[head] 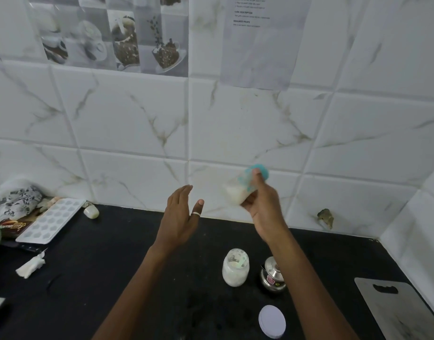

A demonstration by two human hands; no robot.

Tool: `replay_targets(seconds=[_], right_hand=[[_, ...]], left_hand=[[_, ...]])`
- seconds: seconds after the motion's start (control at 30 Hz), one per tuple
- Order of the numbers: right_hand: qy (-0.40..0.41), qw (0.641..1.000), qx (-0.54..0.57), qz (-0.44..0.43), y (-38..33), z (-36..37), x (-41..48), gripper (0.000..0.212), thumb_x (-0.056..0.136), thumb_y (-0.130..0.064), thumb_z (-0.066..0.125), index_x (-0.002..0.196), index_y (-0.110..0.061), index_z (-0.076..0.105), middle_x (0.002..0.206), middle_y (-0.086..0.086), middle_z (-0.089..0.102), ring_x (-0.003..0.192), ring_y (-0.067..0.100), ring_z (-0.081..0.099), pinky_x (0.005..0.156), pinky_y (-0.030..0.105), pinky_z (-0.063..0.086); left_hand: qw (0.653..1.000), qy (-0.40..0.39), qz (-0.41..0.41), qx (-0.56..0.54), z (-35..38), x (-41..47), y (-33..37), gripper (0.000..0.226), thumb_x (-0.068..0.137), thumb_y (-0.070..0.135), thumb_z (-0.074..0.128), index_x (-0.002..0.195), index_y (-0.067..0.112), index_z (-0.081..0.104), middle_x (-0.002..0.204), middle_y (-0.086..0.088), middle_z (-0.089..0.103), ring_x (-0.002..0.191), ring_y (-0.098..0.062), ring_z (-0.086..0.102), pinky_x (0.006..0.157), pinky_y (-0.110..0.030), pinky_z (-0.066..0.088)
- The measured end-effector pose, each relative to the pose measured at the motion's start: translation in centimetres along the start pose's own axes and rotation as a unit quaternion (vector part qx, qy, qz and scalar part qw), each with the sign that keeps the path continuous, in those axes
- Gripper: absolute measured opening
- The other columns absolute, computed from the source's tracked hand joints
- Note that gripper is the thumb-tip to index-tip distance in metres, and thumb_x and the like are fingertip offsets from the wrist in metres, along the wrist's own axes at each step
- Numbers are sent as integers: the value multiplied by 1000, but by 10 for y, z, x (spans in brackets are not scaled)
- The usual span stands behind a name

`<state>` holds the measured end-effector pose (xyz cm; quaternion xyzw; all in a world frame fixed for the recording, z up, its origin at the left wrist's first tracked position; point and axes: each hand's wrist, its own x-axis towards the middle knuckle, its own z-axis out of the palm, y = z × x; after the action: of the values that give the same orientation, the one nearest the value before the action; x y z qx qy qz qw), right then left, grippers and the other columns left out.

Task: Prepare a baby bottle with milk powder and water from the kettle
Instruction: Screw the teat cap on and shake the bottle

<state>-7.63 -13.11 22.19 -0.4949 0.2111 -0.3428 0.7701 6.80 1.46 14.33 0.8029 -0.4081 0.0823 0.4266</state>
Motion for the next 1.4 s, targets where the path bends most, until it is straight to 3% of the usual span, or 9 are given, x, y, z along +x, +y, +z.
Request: replay_targets(seconds=[0.1, 0.3, 0.5, 0.7, 0.9, 1.1, 1.27, 1.33, 1.4], right_hand=[[77, 991, 102, -21, -13, -4, 10, 38, 99, -48, 56, 119, -16, 63, 120, 10, 72, 105, 19, 73, 80, 35, 61], [-77, 983, -165, 24, 15, 8, -11, 67, 86, -62, 61, 128, -10, 61, 119, 10, 74, 108, 25, 73, 90, 44, 61], [79, 985, 152, -12, -12, -5, 11, 33, 101, -46, 54, 113, -17, 64, 113, 7, 74, 100, 18, 74, 81, 35, 60], [-63, 989, -133, 34, 15, 10, -10, 64, 84, -58, 60, 127, -11, 62, 118, 10, 75, 107, 25, 73, 89, 44, 61], [89, 982, 167, -13, -13, 3, 13, 35, 100, -48, 55, 115, -17, 64, 118, 9, 73, 101, 19, 74, 81, 35, 61], [-58, 992, -113, 13, 10, 19, -6, 60, 83, -57, 60, 126, -14, 62, 119, 7, 74, 107, 21, 73, 88, 39, 61], [84, 981, 172, -28, -15, 8, 13, 43, 97, -49, 58, 122, -14, 63, 120, 9, 73, 108, 22, 72, 80, 36, 61], [99, 978, 182, -37, -14, 9, 15, 44, 100, -49, 55, 125, -13, 61, 125, 11, 71, 109, 21, 72, 83, 36, 62], [49, 996, 73, -11, -3, 16, 5, 48, 97, -51, 57, 124, -12, 62, 122, 12, 72, 105, 21, 73, 86, 38, 61]], left_hand=[[1000, -1, -4, -3, 1, -1, -2, 57, 104, 43, 44, 150, 12, 35, 156, -3, 37, 146, -19, 27, 116, -37, 31], [1000, -13, 7, -10, 4, 2, 3, 56, 102, 31, 51, 150, 7, 35, 156, -9, 37, 146, -25, 29, 117, -43, 33], [1000, 0, -8, -6, 2, 0, -3, 58, 104, 44, 44, 151, 12, 35, 156, -3, 37, 147, -18, 26, 117, -36, 30], [1000, -10, -9, -2, 3, 6, -1, 58, 103, 40, 46, 151, 10, 34, 157, -6, 36, 147, -22, 27, 117, -39, 30], [1000, -1, -13, 0, 1, 3, -3, 58, 104, 44, 43, 151, 12, 34, 157, -2, 36, 147, -18, 26, 117, -39, 32], [1000, -7, -4, 4, 2, 5, -3, 57, 103, 39, 47, 150, 11, 35, 157, -5, 37, 146, -21, 28, 117, -41, 33], [1000, 3, -10, 2, -2, 2, -4, 58, 103, 44, 44, 150, 11, 36, 156, -3, 37, 146, -19, 27, 117, -39, 33], [1000, 3, -16, 1, -3, 2, -6, 59, 103, 45, 43, 150, 11, 35, 156, -2, 37, 146, -18, 27, 117, -39, 32], [1000, 3, -18, -2, -4, 4, -6, 58, 103, 43, 45, 150, 11, 36, 156, -3, 37, 146, -19, 27, 117, -39, 32]])
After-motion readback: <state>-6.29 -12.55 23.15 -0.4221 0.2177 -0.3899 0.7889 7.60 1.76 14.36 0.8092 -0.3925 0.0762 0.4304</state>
